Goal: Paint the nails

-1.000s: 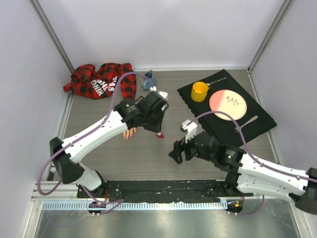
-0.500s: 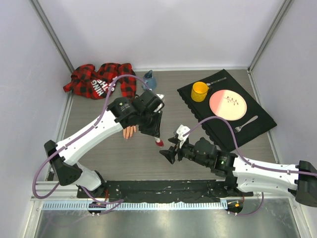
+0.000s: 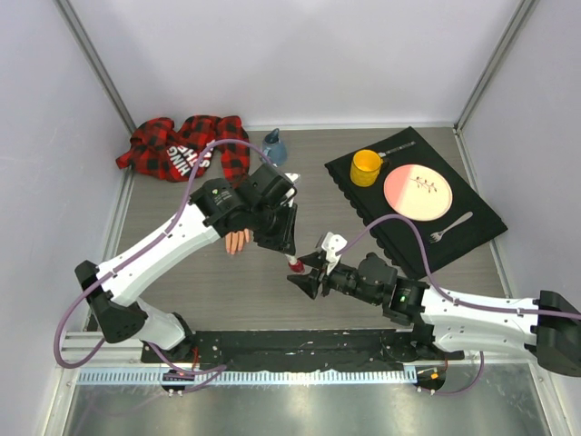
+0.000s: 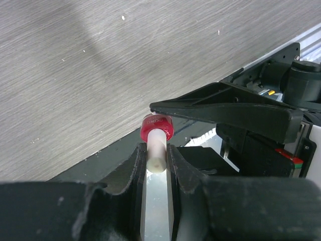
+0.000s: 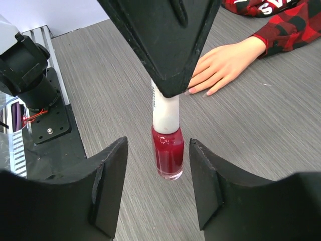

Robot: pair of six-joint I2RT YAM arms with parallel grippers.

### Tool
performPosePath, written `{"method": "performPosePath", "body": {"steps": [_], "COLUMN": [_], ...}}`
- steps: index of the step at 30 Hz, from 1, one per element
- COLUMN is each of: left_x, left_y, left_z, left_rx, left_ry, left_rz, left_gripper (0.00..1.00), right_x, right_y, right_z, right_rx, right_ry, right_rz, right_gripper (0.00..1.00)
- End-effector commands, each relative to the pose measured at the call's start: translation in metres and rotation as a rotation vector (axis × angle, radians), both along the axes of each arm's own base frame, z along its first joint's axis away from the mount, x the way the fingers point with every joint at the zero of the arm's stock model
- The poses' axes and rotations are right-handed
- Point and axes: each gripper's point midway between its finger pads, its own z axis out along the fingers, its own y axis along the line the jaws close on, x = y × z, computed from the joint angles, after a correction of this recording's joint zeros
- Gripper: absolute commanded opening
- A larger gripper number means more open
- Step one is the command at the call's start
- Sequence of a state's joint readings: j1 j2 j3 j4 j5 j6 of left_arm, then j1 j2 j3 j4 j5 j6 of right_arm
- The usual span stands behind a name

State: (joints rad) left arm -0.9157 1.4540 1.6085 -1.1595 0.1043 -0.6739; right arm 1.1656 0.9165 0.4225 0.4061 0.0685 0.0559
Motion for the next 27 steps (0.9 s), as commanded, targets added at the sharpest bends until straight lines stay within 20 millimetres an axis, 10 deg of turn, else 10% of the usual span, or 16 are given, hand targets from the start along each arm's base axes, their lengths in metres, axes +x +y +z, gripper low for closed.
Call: {"method": "performPosePath", "body": {"steps": [1, 27], "left_x": [-0.003, -0.006], "left_y": [-0.003, -0.003], "left_z": [0.031, 0.035], "left_rx": [-0.095, -0.099], "left_ry": [-0.038, -0.025], "left_rz": [-0.012, -0.023], "left_gripper": [0.0, 0.0], "right_x": [0.003, 0.007], "right_y": [0.005, 0.004], "right_z": [0.022, 0.027], "right_rx": [0.079, 0.089], "right_ry": [-0.051, -0.061], "right_rz": [0.005, -0.001], "right_gripper": [0.53, 0.37]}}
